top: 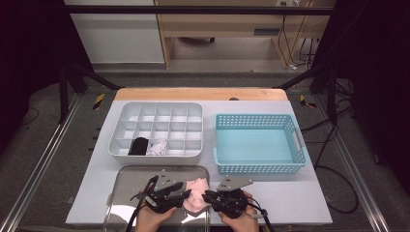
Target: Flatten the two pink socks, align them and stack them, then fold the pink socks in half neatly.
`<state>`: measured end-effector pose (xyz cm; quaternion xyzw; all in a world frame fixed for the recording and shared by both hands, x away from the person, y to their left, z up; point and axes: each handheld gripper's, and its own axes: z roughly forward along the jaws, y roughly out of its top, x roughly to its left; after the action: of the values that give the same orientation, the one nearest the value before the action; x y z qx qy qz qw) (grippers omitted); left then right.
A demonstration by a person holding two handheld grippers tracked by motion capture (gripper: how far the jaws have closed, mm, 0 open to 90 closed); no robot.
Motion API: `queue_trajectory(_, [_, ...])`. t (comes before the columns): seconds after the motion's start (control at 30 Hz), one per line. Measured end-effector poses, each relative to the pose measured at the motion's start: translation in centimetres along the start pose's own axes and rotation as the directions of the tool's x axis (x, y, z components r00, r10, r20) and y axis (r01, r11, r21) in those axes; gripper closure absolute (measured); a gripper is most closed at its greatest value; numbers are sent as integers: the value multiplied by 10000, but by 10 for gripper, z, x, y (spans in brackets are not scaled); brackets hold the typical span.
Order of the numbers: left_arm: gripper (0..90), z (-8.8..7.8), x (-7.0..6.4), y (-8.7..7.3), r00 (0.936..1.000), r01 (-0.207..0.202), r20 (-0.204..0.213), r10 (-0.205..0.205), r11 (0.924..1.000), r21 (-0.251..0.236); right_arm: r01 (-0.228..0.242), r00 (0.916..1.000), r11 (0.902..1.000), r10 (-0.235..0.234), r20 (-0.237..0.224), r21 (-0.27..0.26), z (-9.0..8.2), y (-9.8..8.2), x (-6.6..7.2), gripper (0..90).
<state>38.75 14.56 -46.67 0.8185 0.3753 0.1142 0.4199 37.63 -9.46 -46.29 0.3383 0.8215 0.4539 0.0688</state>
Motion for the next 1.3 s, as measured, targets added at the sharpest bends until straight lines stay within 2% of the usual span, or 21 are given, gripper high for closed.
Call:
queue_trajectory(0.1, [564, -7, -2, 6, 9999, -90, 107, 93, 9994, -323, -120, 9998, 9998, 123, 174, -177, -7, 2, -5, 752])
queue_trajectory(0.23, [613, -13, -8, 16, 9992, -253, 279, 272, 9974, -678, -238, 9993, 9995, 244, 284, -204, -11, 0, -8, 708])
queue_trajectory(0.33, [687, -6, -16, 20, 9976, -462, 503, 484, 9979, -450, -345, 9987, 9992, 352, 368, -187, -12, -4, -9, 682])
queue_trajectory(0.4, [745, 2, -21, 19, 9961, -615, 621, 621, 9980, -116, -469, 9980, 9987, 477, 406, -206, -12, -7, -10, 675])
queue_trajectory(0.5, [816, 12, -24, 14, 9959, -541, 741, 522, 9983, 235, -570, 9977, 9982, 577, 363, -196, -12, -9, -11, 669])
queue_trajectory(0.53, [828, 15, -24, 13, 9961, -550, 712, 518, 9976, 425, -602, 9975, 9980, 608, 350, -182, -11, -9, -11, 669])
queue_trajectory(0.63, [855, 18, -22, 11, 9964, -500, 717, 460, 9972, 548, -622, 9977, 9981, 622, 259, -13, -6, -11, -11, 654])
queue_trajectory(0.9, [878, 21, -20, 8, 9967, -443, 707, 395, 9967, 682, -964, 9953, 9950, 961, 128, 245, 5, -15, -14, 643])
queue_trajectory(1.07, [882, 21, -19, 7, 9970, -330, 715, 284, 9975, 631, -1316, 9907, 9905, 1327, -284, 392, 9, -14, -14, 785])
queue_trajectory(1.13, [882, 21, -19, 7, 9971, -248, 737, 202, 9978, 617, -1287, 9911, 9908, 1300, -288, 430, 8, -13, -13, 836])
queue_trajectory(1.23, [882, 21, -18, 8, 9971, -88, 760, 44, 9983, 573, -1166, 9930, 9924, 1173, -156, 400, 6, -10, -12, 856])
queue_trajectory(1.3, [882, 22, -17, 9, 9968, 16, 800, -59, 9986, 535, -966, 9953, 9952, 967, -43, 134, 2, -8, -11, 859])
